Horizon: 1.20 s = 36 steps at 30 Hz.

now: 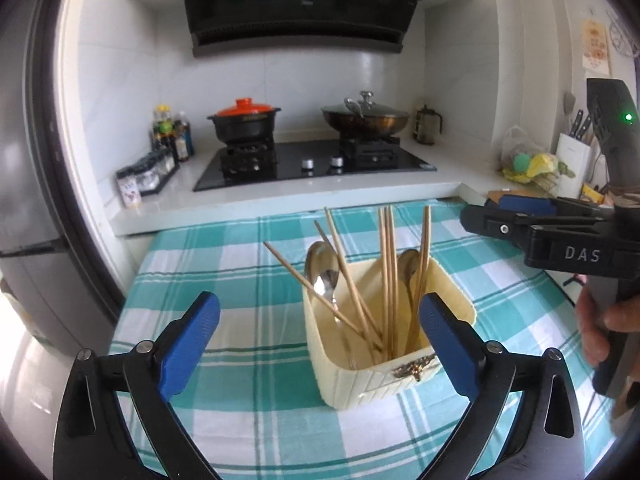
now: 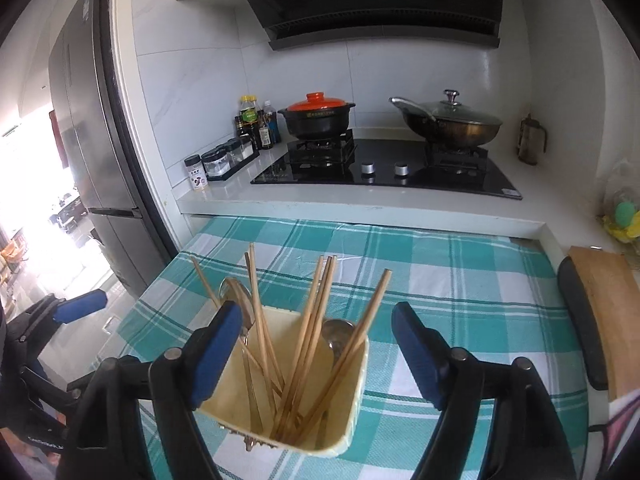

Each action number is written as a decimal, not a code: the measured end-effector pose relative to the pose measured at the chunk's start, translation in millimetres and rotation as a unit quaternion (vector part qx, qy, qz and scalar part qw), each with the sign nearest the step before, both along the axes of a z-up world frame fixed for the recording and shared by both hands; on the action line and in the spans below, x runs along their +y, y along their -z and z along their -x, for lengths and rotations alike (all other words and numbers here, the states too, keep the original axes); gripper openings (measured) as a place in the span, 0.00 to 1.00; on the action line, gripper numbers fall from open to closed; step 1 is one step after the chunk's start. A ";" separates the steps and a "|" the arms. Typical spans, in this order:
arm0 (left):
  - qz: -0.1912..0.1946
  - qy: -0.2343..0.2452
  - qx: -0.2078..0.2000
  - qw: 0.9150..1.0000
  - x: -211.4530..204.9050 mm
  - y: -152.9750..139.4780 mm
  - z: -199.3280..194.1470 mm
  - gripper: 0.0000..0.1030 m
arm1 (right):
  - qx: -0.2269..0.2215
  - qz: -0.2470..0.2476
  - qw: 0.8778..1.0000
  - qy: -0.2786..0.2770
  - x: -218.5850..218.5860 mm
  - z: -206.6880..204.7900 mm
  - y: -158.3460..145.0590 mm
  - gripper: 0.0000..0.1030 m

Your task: Organize utensils

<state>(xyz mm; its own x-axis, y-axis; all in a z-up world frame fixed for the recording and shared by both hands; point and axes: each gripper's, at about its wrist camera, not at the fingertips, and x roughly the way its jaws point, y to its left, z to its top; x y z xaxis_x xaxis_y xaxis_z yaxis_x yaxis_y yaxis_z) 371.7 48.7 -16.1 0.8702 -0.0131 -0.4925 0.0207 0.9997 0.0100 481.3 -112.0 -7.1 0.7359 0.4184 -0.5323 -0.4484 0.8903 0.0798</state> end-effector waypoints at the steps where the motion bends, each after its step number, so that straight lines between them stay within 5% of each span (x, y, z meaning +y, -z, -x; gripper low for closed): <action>1: 0.003 -0.006 -0.011 1.000 -2.0 -0.4 14.5 1.00 | -0.012 0.006 1.000 0.005 -2.0 17.1 -2.4 0.78; 5: 0.021 -0.011 0.018 1.000 -8.7 2.6 51.9 1.00 | -0.035 0.015 0.999 0.019 -13.8 80.8 -3.1 0.83; 14: -0.028 -0.077 0.013 0.997 -27.3 -0.8 119.4 1.00 | -0.041 0.025 0.995 0.091 -37.8 176.8 5.9 0.85; 17: -0.047 -0.094 0.015 0.994 -33.5 -0.7 132.9 1.00 | -0.049 0.029 0.993 0.100 -42.0 197.0 4.2 0.85; 23: -0.005 -0.096 0.012 0.995 -31.9 -9.6 160.5 1.00 | -0.062 0.039 0.991 0.109 -44.5 229.3 0.5 0.85; 30: -0.001 -0.090 0.018 0.996 -38.1 -19.4 175.3 1.00 | -0.067 0.041 0.991 0.106 -43.9 260.0 -6.7 0.85; 36: -0.018 -0.086 0.014 0.996 -49.6 -20.6 190.5 1.00 | -0.074 0.044 0.990 0.110 -43.6 270.6 -10.3 0.85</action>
<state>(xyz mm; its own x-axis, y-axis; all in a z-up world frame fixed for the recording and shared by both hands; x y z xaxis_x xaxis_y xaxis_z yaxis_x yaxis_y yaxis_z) 181.1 -0.8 4.5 0.8436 0.1541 -0.5144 -0.1507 0.9874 0.0488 210.6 -155.6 3.2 0.8768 0.1951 -0.4395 -0.2431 0.9684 -0.0550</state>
